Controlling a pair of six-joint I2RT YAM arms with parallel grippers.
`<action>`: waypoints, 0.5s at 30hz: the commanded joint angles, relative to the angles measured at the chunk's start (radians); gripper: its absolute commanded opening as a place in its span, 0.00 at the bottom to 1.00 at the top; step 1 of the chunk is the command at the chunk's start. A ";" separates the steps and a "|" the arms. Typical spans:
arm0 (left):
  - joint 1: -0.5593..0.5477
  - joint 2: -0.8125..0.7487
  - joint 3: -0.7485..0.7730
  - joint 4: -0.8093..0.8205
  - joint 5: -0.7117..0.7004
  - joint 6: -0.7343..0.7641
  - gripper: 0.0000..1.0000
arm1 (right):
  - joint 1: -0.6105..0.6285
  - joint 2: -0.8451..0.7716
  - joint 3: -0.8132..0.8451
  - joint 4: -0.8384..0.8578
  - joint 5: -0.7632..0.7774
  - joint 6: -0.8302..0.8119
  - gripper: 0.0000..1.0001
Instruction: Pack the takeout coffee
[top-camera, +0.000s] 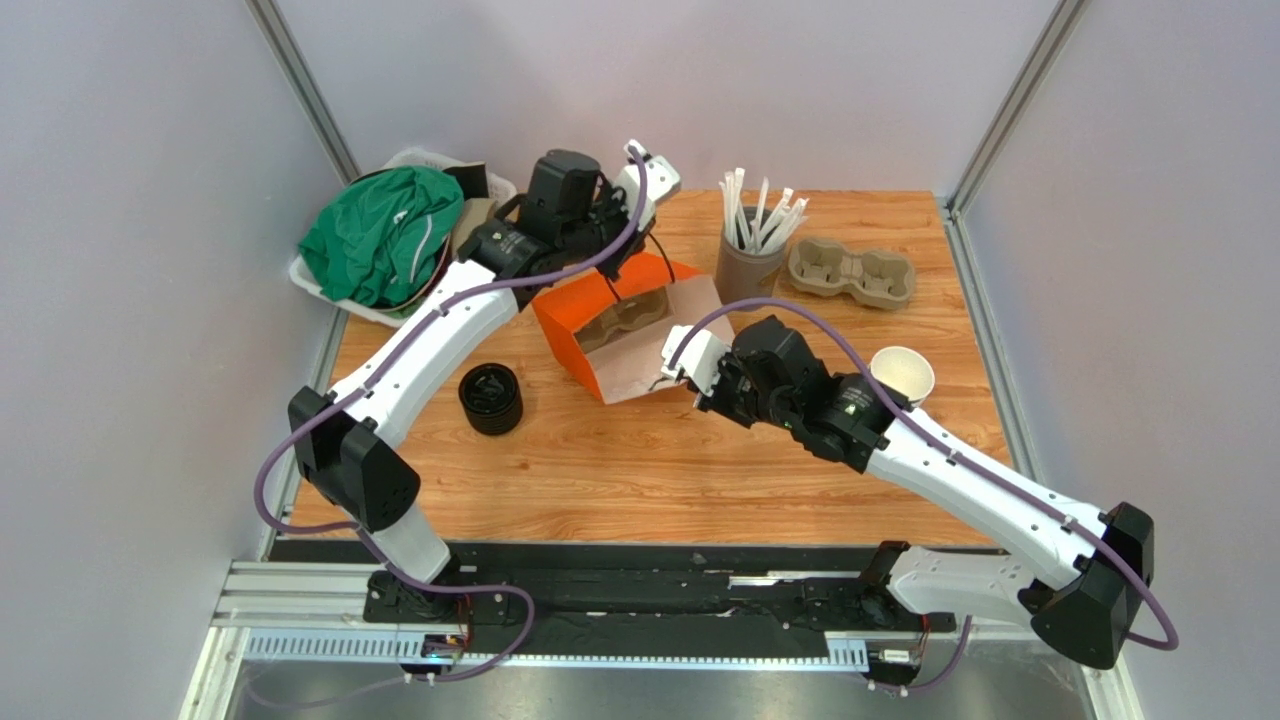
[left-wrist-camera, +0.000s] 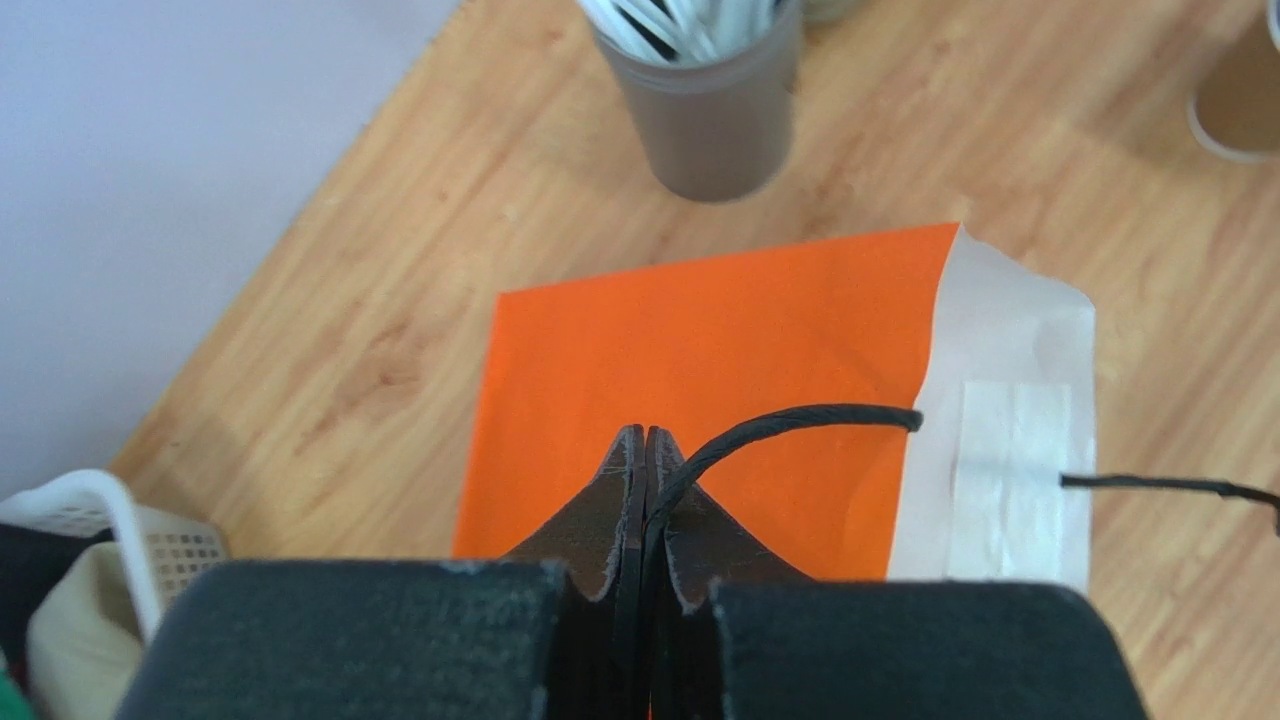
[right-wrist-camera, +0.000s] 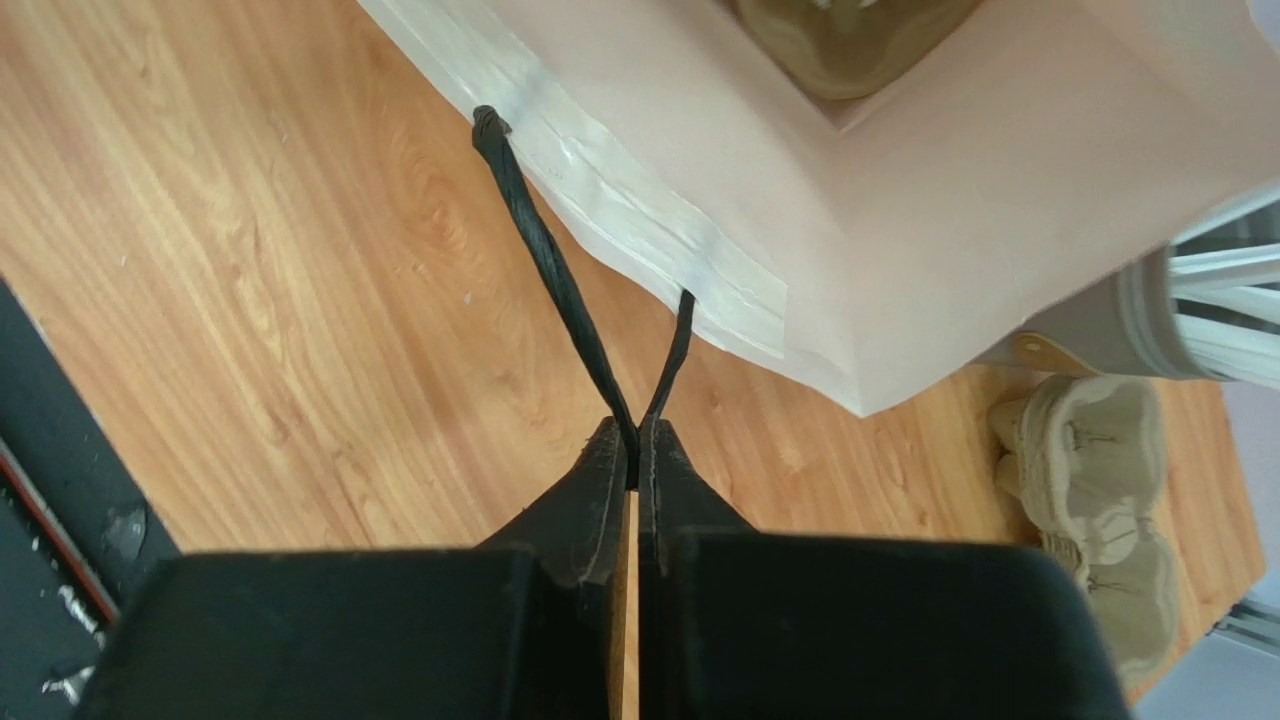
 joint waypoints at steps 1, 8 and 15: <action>-0.021 -0.077 -0.074 0.016 0.059 0.059 0.00 | 0.015 -0.023 -0.031 -0.033 -0.063 -0.043 0.00; -0.023 -0.108 -0.102 0.019 0.051 0.066 0.00 | 0.029 -0.040 -0.046 -0.023 -0.081 -0.048 0.00; -0.023 -0.074 0.005 0.026 -0.055 0.043 0.00 | 0.029 -0.048 0.075 0.038 0.128 -0.040 0.00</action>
